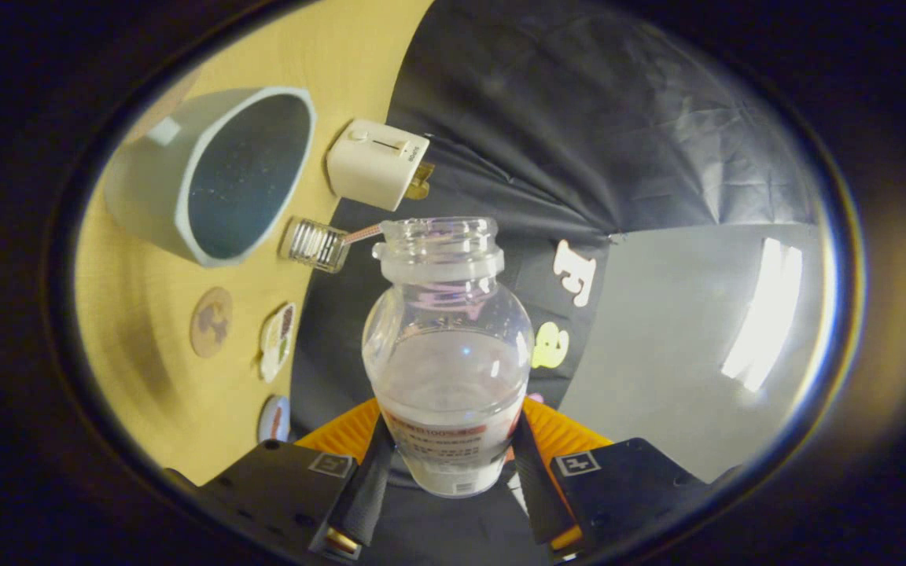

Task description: Take the bottle from table, then pour the juice into the cup, finally place the bottle on the coaster

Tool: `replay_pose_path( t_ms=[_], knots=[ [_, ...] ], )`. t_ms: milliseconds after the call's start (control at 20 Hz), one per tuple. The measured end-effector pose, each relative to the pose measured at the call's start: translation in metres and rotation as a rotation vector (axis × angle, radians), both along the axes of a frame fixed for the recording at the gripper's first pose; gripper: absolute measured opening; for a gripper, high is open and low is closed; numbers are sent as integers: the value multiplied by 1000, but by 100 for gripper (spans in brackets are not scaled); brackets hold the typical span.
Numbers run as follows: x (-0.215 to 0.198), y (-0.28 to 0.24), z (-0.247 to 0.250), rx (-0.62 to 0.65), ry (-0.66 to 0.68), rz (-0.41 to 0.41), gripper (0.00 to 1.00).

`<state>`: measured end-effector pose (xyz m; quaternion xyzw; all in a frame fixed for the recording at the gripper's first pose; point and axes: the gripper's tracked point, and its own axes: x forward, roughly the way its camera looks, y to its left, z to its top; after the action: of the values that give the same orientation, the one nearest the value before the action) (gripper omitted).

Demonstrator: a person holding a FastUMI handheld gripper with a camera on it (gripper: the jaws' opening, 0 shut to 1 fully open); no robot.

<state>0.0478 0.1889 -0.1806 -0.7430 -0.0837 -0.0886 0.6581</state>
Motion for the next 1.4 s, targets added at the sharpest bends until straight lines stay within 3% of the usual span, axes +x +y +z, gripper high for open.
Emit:
replay_pose_path(
  t_ms=[300,700,1200,1400],
  knots=[
    [-1,-12,-56,349,268,-46,78],
    [-11,-12,-94,857,490,-76,78],
    [25,-13,-69,1347,514,27,78],
    [46,-19,-54,1460,497,77,78]
  ],
)
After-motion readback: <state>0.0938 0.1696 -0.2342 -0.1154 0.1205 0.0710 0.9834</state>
